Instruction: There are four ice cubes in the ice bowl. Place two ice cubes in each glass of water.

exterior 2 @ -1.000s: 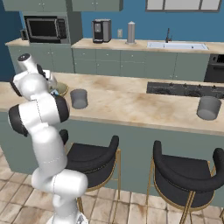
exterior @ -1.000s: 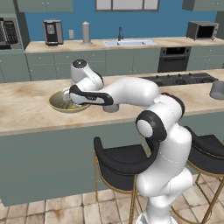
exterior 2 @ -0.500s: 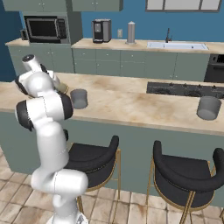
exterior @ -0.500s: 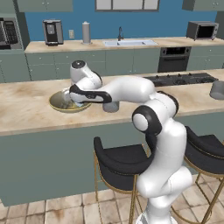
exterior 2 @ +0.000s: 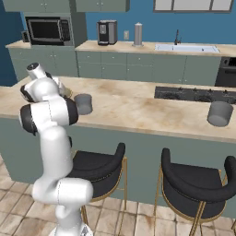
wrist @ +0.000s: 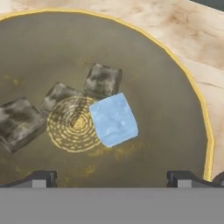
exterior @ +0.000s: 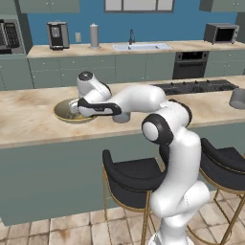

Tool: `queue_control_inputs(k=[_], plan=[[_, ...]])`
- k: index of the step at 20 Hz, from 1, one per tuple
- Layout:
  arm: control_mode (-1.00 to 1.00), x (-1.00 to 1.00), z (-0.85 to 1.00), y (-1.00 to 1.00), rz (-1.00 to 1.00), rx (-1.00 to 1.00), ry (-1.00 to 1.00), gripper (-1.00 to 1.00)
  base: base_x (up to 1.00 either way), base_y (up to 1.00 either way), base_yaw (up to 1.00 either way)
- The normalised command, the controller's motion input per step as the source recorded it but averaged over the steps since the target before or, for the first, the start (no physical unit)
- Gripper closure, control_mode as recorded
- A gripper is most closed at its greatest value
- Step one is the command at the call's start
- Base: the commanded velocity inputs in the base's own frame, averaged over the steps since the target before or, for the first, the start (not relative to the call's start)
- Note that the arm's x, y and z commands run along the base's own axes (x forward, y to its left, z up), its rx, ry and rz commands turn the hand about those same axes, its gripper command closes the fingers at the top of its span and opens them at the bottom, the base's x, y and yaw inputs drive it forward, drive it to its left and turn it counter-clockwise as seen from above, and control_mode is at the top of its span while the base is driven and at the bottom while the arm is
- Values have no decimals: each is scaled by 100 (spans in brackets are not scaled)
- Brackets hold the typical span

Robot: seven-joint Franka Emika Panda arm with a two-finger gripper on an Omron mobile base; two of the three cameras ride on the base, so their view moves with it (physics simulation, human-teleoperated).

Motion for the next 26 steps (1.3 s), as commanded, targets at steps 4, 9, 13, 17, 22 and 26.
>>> queue_control_inputs(k=[4,9,13,17,22,26], plan=[[-100,35,-14,0,0,0,-6,-100,0,0,0],[-100,34,-8,6,0,0,-1,-100,0,0,0],[-100,19,-2,15,0,-1,1,-100,0,0,0],[-100,1,-9,6,0,-5,6,-100,0,0,0],[-100,0,-28,0,0,-7,6,-100,0,0,0],[-100,3,-29,0,0,-6,0,-100,0,0,0]])
